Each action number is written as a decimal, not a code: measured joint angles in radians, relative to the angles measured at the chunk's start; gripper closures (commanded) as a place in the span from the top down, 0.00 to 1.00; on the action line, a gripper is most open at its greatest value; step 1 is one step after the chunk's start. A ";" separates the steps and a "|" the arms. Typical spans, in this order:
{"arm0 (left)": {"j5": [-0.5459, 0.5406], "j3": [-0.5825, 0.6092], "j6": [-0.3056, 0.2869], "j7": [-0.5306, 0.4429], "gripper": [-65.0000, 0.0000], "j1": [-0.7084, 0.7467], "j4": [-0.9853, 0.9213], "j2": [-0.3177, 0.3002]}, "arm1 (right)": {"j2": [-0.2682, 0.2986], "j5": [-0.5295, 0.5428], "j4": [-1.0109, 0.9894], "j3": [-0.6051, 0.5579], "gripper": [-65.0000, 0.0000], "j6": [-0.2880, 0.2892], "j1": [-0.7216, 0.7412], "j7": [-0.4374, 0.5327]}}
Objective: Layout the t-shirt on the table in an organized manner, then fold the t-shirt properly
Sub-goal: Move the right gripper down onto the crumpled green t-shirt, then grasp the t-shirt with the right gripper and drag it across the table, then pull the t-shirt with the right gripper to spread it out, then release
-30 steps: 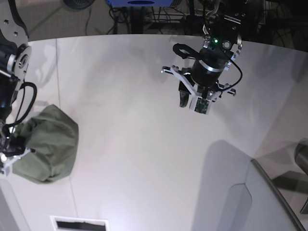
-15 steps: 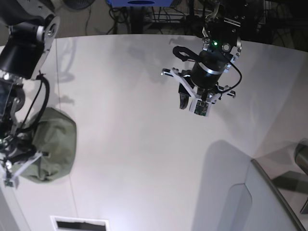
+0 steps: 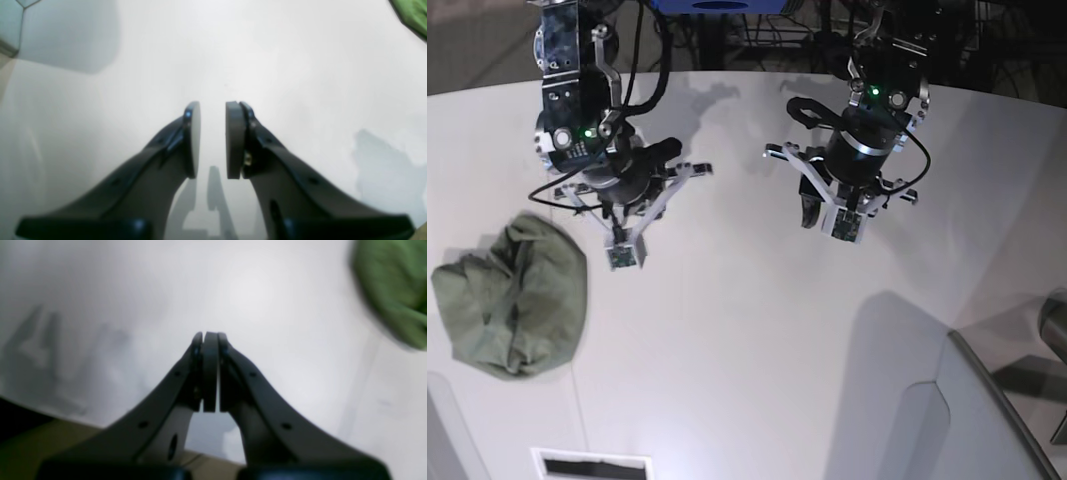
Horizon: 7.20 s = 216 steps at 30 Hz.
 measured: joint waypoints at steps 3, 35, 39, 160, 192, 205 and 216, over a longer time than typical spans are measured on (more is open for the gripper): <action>0.000 -0.001 0.000 0.000 0.20 0.000 0.000 -0.001 | 0.016 -0.027 0.005 0.161 0.05 -0.092 0.053 0.049; 0.000 -0.001 0.000 0.000 0.20 0.002 0.000 -0.002 | 0.263 -0.023 -0.562 0.381 0.67 -0.050 0.443 0.142; 0.000 -0.001 0.000 0.000 0.20 0.004 0.000 -0.001 | 0.260 -0.023 -0.577 0.385 0.47 -0.050 0.447 0.139; -0.003 -0.368 -0.193 -0.011 0.00 -0.011 -0.202 0.013 | 0.029 -0.029 -0.694 0.224 0.00 0.233 0.772 0.100; -0.001 -0.367 -0.193 -0.010 0.00 -0.019 -0.185 0.015 | 0.015 0.466 -0.719 -0.478 0.86 0.231 0.828 0.320; -0.003 -0.377 -0.193 -0.007 0.00 -0.030 -0.147 0.005 | 0.216 0.475 -0.644 -0.367 0.87 -0.246 0.586 0.228; -0.004 -0.377 -0.196 -0.006 0.00 0.012 -0.074 -0.007 | 0.201 0.473 -0.937 -0.388 0.86 -0.328 0.631 0.391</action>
